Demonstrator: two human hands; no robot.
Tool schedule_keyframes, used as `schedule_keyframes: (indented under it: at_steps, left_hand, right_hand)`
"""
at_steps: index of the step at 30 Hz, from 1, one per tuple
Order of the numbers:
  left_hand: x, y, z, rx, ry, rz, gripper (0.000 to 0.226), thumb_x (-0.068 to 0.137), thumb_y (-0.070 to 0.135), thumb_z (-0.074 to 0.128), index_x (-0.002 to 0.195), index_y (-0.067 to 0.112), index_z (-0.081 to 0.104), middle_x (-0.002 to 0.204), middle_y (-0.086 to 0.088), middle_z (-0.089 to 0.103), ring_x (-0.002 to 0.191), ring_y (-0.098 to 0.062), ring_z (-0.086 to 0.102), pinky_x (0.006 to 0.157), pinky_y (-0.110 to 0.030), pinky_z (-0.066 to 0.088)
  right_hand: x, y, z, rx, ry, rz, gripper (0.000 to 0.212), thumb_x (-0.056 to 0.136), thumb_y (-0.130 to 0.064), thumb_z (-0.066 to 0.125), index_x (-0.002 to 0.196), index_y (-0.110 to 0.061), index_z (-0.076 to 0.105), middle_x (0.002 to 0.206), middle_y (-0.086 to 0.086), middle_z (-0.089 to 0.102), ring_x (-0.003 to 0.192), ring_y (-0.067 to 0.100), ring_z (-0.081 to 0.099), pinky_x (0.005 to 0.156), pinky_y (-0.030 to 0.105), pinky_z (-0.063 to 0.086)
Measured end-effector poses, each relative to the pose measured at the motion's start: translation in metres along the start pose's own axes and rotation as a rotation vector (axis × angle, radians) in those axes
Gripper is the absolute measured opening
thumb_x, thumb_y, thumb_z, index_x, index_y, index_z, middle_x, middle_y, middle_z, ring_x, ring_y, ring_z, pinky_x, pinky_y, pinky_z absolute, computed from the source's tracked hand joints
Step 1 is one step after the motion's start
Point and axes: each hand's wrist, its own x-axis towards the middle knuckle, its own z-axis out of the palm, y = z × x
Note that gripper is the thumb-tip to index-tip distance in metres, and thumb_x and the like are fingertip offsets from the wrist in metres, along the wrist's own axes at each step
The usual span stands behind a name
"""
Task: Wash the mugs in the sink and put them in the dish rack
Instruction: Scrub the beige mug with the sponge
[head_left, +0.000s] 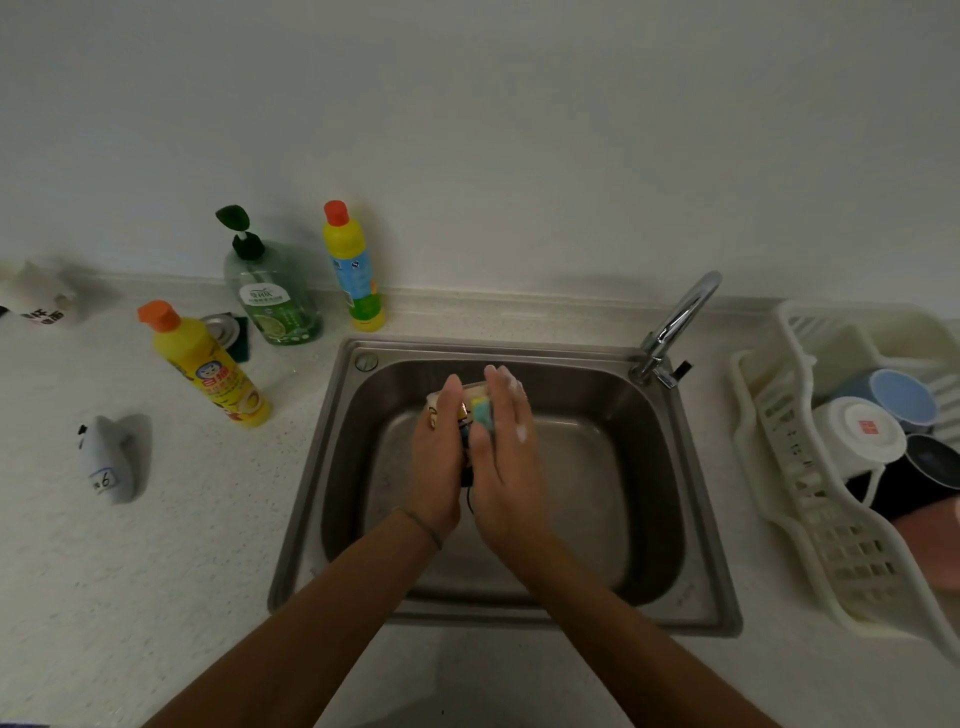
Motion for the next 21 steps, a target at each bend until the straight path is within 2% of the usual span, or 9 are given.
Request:
schedule_keyframes:
  at_steps: [2, 3, 5, 8, 10, 13, 16, 19, 21]
  left_hand:
    - [-0.002, -0.002, -0.001, 0.025, -0.001, -0.002, 0.063, 0.1, 0.062, 0.044, 0.124, 0.008, 0.067, 0.112, -0.016, 0.074, 0.103, -0.028, 0.074, 0.078, -0.035, 0.06]
    - [-0.004, -0.002, 0.0, 0.025, 0.004, -0.014, 0.064, 0.097, 0.062, 0.047, 0.124, 0.007, 0.066, 0.11, -0.016, 0.075, 0.101, -0.028, 0.074, 0.078, -0.036, 0.06]
    - [-0.004, -0.004, 0.005, 0.021, 0.03, -0.054, 0.069, 0.09, 0.066, 0.05, 0.124, 0.008, 0.066, 0.108, -0.015, 0.076, 0.1, -0.029, 0.075, 0.079, -0.037, 0.061]
    - [0.001, -0.004, 0.004, 0.008, 0.056, -0.06, 0.063, 0.098, 0.063, 0.046, 0.123, 0.009, 0.068, 0.111, -0.015, 0.075, 0.104, -0.03, 0.074, 0.083, -0.041, 0.061]
    - [0.003, -0.002, 0.001, 0.01, 0.037, -0.069, 0.064, 0.102, 0.063, 0.038, 0.122, 0.011, 0.07, 0.112, -0.014, 0.075, 0.105, -0.03, 0.073, 0.082, -0.039, 0.06]
    - [0.002, -0.001, -0.001, -0.007, -0.009, -0.168, 0.073, 0.101, 0.068, 0.025, 0.123, 0.015, 0.07, 0.112, -0.012, 0.077, 0.106, -0.028, 0.074, 0.088, -0.042, 0.059]
    - [0.004, 0.002, -0.002, 0.024, -0.088, -0.185, 0.069, 0.103, 0.064, 0.024, 0.124, 0.016, 0.069, 0.113, -0.012, 0.077, 0.106, -0.028, 0.074, 0.091, -0.043, 0.059]
    - [0.003, 0.003, 0.0, 0.046, -0.112, -0.159, 0.064, 0.104, 0.061, 0.027, 0.121, 0.016, 0.07, 0.112, -0.012, 0.077, 0.104, -0.028, 0.074, 0.092, -0.041, 0.059]
    - [0.003, 0.004, 0.004, 0.019, -0.087, -0.169, 0.066, 0.104, 0.061, 0.029, 0.12, 0.013, 0.071, 0.11, -0.014, 0.077, 0.104, -0.03, 0.074, 0.093, -0.043, 0.058]
  right_hand:
    - [0.006, 0.003, -0.005, 0.058, 0.003, 0.02, 0.047, 0.109, -0.038, 0.03, 0.156, -0.04, 0.026, 0.157, -0.015, 0.032, 0.14, 0.003, 0.04, 0.114, 0.041, 0.043]
    - [0.013, 0.002, -0.01, 0.143, 0.01, 0.118, 0.044, 0.11, -0.039, 0.03, 0.153, -0.041, 0.032, 0.144, -0.017, 0.045, 0.125, 0.001, 0.054, 0.105, 0.039, 0.051]
    - [0.025, 0.004, -0.016, 0.247, 0.016, 0.265, 0.041, 0.109, -0.043, 0.03, 0.15, -0.042, 0.038, 0.129, -0.018, 0.056, 0.105, 0.003, 0.065, 0.093, 0.037, 0.059]
    - [0.013, 0.002, -0.007, 0.082, -0.019, 0.118, 0.045, 0.107, -0.047, 0.028, 0.153, -0.047, 0.029, 0.156, -0.013, 0.032, 0.132, 0.005, 0.048, 0.107, 0.037, 0.049]
    - [0.004, 0.009, -0.003, 0.032, -0.041, 0.028, 0.049, 0.106, -0.046, 0.029, 0.154, -0.048, 0.023, 0.163, -0.013, 0.019, 0.142, 0.01, 0.039, 0.11, 0.039, 0.046]
    - [0.015, 0.013, -0.011, 0.271, -0.046, 0.185, 0.043, 0.108, -0.046, 0.031, 0.151, -0.051, 0.031, 0.156, -0.005, 0.035, 0.125, 0.013, 0.058, 0.095, 0.039, 0.058]
    - [0.026, 0.013, -0.024, 0.431, -0.056, 0.301, 0.042, 0.109, -0.036, 0.033, 0.151, -0.035, 0.038, 0.14, -0.004, 0.053, 0.108, 0.005, 0.067, 0.081, 0.026, 0.059]
    - [0.028, 0.011, -0.027, 0.476, -0.057, 0.315, 0.042, 0.109, -0.037, 0.033, 0.151, -0.032, 0.039, 0.141, -0.005, 0.053, 0.111, 0.009, 0.066, 0.083, 0.026, 0.059]
    - [0.024, 0.009, -0.024, 0.461, -0.036, 0.308, 0.043, 0.109, -0.039, 0.032, 0.151, -0.039, 0.036, 0.137, -0.013, 0.053, 0.113, 0.009, 0.066, 0.084, 0.026, 0.059]
